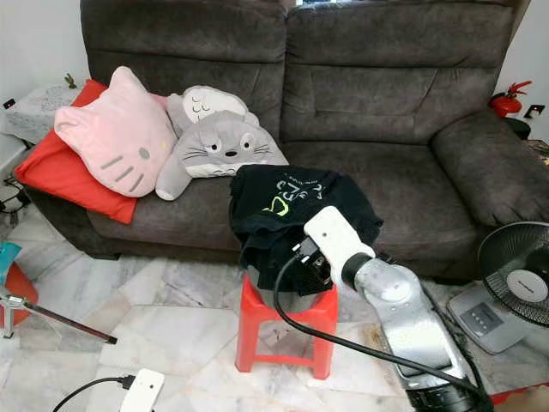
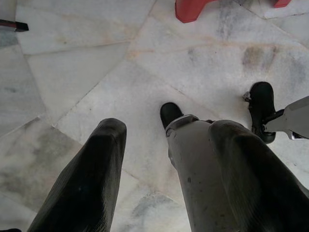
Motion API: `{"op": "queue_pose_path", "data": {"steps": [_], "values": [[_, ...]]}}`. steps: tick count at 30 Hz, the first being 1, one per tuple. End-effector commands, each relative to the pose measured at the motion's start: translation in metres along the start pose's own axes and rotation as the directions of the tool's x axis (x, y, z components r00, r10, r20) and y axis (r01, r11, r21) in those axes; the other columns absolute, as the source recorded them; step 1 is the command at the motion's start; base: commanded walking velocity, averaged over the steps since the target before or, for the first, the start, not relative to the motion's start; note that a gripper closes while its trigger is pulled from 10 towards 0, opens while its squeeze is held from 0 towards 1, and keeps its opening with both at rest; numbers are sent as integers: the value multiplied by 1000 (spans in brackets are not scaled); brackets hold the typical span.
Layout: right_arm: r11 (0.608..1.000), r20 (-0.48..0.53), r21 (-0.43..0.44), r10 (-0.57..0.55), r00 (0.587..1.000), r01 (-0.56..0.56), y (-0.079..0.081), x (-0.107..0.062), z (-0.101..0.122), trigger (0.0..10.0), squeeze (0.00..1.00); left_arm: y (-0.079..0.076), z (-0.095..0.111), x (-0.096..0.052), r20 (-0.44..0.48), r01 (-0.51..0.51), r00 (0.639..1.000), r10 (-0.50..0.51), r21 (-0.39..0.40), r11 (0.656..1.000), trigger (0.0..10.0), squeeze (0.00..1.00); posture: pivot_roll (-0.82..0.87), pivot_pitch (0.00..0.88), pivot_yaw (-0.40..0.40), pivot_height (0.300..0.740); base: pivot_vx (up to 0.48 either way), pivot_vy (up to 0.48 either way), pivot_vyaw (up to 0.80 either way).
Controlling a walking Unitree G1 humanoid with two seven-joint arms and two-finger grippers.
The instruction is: Hang hanger
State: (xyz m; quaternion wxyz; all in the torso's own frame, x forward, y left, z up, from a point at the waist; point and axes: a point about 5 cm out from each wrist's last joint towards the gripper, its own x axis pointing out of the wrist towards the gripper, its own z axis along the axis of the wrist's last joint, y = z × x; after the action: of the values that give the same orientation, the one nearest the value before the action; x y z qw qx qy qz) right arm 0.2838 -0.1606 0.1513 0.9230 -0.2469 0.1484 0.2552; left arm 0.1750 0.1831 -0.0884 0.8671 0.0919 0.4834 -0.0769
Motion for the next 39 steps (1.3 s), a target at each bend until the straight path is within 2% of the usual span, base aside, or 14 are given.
{"op": "queue_pose_path", "data": {"steps": [1, 6, 7, 10, 15, 19, 21, 26, 30, 39], "values": [[1000, 16, -13, -21, 1000, 21, -3, -6, 7, 10000, 0, 1, 0, 0, -7, -2, 1000, 2, 5, 1000, 10000, 0, 11, 0, -6, 740, 0, 0, 0], [998, 35, -2, -64, 997, 64, -9, -13, 14, 10000, 0, 1, 0, 0, -7, -2, 1000, 2, 6, 1000, 10000, 0, 7, 0, -5, 740, 0, 0, 0], [996, 47, 4, -87, 995, 87, -12, -19, 18, 10000, 0, 1, 0, 0, -7, -2, 1000, 2, 8, 1000, 10000, 0, 3, 0, -4, 740, 0, 0, 0], [995, 55, 28, -95, 994, 94, -12, -24, 21, 10000, 0, 1, 0, 0, -7, -1, 1000, 1, 8, 1000, 10000, 0, -1, 0, -3, 740, 0, 0, 0], [995, 8, 28, -95, 995, 94, -8, -31, 14, 10000, 0, 1, 1, 0, -6, 1, 1000, -1, 10, 1000, 10000, 0, 0, 0, -7, 740, 0, 0, 0], [994, -59, 7, -112, 992, 113, -5, -36, 6, 10000, 0, 1, 1, 0, -6, 0, 1000, 0, 9, 1000, 10000, 0, -1, 0, -6, 740, 0, 0, 0], [989, -103, 24, -145, 984, 149, -6, -40, -1, 10000, 0, 1, 0, 0, -8, 0, 1000, 0, 11, 1000, 10000, 0, -5, 0, -5, 740, 0, 0, 0], [965, -158, 24, -254, 954, 261, -20, -40, -12, 10000, 0, 1, 0, 0, -7, 1, 1000, -1, 11, 1000, 10000, 0, -4, 0, -6, 740, 0, 0, 0], [955, -174, 21, -288, 942, 296, -26, -37, -14, 10000, 0, 1, 0, 0, -6, 0, 1000, 0, 10, 1000, 10000, 0, 1, 0, -9, 740, 0, 0, 0], [949, -181, 23, -306, 934, 316, -24, -26, -15, 10000, 0, 1, 0, 0, -8, -1, 1000, 1, 9, 1000, 10000, 0, 9, 0, -12, 740, 0, 0, 0]]}}
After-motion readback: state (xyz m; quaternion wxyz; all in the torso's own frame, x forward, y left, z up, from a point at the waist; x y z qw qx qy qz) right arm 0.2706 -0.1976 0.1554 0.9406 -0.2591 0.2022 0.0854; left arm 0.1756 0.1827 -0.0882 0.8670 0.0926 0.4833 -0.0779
